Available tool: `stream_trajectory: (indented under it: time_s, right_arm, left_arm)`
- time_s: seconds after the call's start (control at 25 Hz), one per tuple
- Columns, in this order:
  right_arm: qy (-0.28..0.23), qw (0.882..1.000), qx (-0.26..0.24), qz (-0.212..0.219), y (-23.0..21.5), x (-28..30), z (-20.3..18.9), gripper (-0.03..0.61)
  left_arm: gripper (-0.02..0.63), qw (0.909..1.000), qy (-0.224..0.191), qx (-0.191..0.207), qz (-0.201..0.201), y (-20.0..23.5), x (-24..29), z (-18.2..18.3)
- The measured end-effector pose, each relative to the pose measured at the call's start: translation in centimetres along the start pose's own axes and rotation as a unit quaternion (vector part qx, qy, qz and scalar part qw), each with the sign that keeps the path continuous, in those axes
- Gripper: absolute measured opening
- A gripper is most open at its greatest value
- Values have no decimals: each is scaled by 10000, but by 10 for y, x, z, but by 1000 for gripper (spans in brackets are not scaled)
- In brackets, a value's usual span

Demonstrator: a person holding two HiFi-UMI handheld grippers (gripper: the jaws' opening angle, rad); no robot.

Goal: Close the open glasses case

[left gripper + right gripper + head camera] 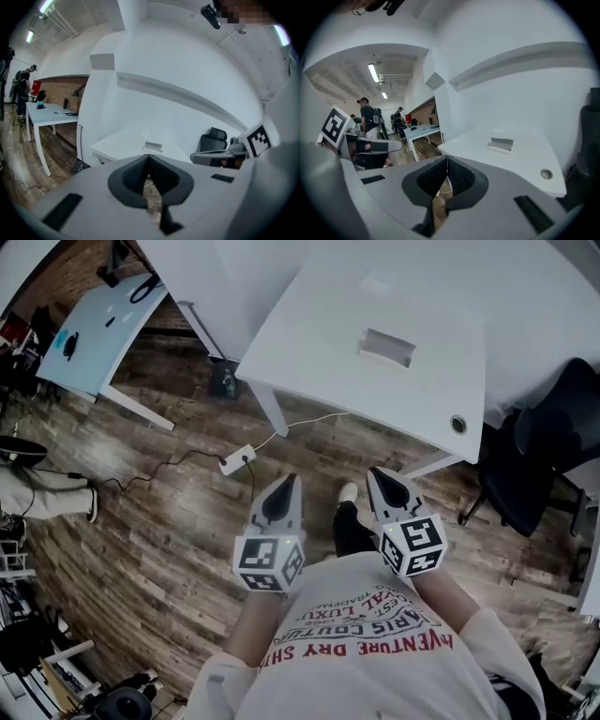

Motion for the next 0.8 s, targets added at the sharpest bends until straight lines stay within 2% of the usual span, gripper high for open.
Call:
stream_trajectory:
  time_s: [0.12,0.4,0.56,0.8]
  right_arm:
    - [-61,10000,26,-17,-28,26,17,12]
    - [35,9990,298,-325,-118,78,48,12]
    - [54,9978,426,-515,-168,107,65,12]
    - [156,9934,678,-909,-217,127,70,12]
  left_arm:
    - [-2,9997,-11,199,-112,0,45,25]
    - [-2,9982,184,373,-434,-6,154,67]
    - [-2,9973,320,408,-522,-6,212,83]
    - [-2,9941,570,459,-795,-9,274,92]
Point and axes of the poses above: the fingertips, and each gripper's own axes: x forward along the fingers, y to its left, z out of its top, the point moved 3 cm from there along -x, backward along the fingers, and after that the axes turned 2 degrees about y, right-handed, at the moved point
